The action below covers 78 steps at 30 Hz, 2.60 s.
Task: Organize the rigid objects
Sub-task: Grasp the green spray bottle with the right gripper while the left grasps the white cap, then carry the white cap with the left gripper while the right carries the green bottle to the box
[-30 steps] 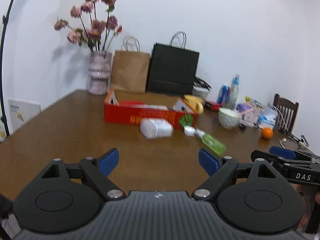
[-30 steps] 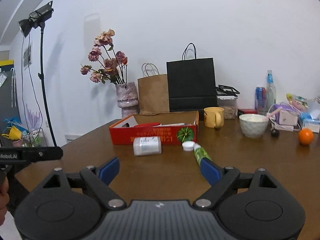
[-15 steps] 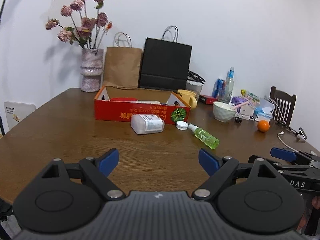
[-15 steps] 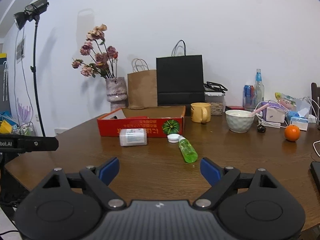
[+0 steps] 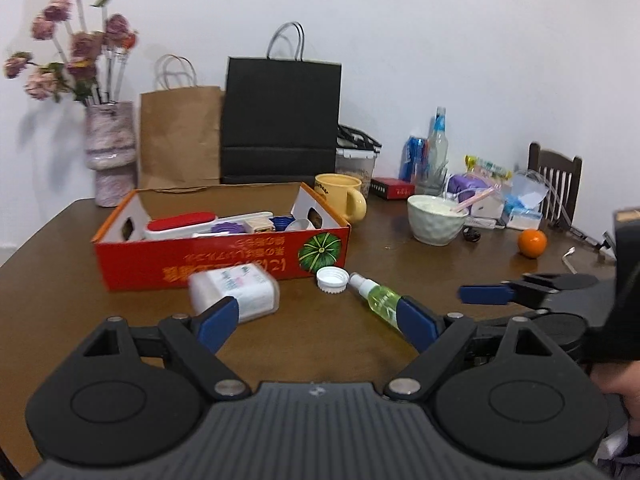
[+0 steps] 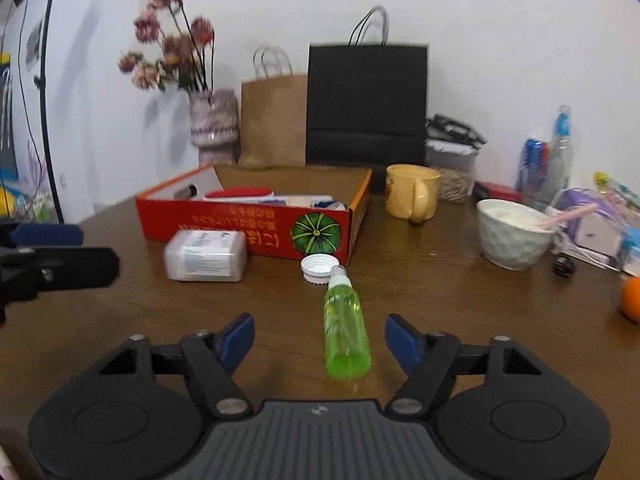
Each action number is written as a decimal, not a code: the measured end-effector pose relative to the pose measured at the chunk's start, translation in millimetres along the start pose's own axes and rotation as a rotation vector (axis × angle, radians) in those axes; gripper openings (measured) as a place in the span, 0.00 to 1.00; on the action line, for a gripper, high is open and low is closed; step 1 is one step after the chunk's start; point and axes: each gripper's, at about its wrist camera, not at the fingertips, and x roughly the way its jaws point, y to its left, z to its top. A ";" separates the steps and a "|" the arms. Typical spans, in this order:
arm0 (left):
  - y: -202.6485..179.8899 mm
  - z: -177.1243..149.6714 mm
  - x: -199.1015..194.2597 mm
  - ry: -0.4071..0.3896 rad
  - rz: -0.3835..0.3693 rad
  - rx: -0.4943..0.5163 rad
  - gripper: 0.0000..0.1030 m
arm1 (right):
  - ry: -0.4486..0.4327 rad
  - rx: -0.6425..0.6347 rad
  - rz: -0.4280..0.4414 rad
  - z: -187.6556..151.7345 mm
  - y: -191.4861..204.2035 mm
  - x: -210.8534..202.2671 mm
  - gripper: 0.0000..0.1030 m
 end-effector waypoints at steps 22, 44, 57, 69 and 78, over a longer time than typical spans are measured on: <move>-26.3 21.4 193.0 0.191 0.048 -0.048 0.60 | 0.066 0.111 0.077 20.5 -96.7 97.7 0.30; -18.4 21.7 104.3 0.073 0.082 -0.084 0.39 | -0.005 0.131 0.090 7.4 -85.1 77.3 0.29; 34.9 -12.6 -78.0 -0.078 0.217 -0.138 0.39 | -0.112 0.169 0.227 -37.5 31.3 -68.2 0.29; 63.6 -43.8 -132.4 -0.080 0.179 -0.176 0.39 | -0.115 0.139 0.200 -59.5 94.4 -122.1 0.29; 99.5 -14.7 -107.7 -0.115 0.150 -0.194 0.39 | -0.159 0.085 0.181 -11.3 80.2 -102.7 0.29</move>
